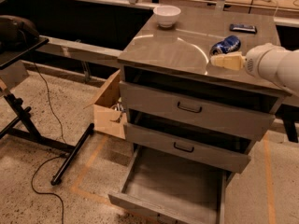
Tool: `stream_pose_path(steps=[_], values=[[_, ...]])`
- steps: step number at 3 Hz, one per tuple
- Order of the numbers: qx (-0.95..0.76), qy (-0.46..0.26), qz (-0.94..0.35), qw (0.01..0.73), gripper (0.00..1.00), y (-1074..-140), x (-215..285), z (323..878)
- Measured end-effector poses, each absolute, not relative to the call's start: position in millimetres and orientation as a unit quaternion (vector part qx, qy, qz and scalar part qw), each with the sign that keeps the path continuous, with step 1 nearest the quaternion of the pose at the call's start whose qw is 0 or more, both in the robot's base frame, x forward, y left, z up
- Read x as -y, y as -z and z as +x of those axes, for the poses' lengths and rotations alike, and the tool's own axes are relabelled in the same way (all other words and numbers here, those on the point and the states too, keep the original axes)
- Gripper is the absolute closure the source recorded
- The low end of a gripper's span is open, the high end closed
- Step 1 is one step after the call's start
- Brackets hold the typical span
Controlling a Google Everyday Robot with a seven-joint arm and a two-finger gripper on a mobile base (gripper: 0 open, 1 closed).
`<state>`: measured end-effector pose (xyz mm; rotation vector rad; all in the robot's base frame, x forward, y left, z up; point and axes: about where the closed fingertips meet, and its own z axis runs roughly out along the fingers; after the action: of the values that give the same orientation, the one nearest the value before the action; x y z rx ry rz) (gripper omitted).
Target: Place pepsi can into bottom drawer
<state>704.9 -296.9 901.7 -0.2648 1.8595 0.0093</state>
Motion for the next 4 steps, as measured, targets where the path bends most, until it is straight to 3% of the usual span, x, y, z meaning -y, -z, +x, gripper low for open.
stream_pose_path(steps=[4], values=[[-0.779,-0.014,-0.05,0.625,0.0,-877.1,262.0,756.6]])
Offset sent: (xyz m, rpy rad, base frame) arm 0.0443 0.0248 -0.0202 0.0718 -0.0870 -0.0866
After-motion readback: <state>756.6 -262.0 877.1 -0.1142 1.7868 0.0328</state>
